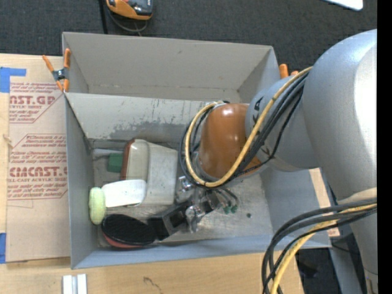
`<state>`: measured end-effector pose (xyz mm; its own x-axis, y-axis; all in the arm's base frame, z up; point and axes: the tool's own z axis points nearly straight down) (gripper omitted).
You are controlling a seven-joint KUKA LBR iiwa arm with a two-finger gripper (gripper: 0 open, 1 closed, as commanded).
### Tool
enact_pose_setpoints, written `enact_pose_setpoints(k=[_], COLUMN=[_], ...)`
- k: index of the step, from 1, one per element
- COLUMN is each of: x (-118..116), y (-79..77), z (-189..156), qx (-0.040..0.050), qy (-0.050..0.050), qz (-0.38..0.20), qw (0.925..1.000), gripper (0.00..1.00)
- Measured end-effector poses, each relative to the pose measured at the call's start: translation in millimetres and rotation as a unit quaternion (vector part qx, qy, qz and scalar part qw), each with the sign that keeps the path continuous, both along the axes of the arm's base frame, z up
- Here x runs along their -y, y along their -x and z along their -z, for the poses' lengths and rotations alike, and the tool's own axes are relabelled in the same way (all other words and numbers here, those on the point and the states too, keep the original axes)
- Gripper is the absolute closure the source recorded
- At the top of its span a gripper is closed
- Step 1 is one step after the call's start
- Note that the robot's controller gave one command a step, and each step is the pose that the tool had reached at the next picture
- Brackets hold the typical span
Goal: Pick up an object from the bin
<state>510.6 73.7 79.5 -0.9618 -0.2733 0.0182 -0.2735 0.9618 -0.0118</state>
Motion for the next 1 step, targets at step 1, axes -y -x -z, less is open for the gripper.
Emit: enact_pose_setpoints(k=[1], x=[58.4], y=[-8.1], z=[-191.0], qx=[0.0040], qy=[-0.008], qz=[-0.026], qw=[0.9996], gripper=[1.00])
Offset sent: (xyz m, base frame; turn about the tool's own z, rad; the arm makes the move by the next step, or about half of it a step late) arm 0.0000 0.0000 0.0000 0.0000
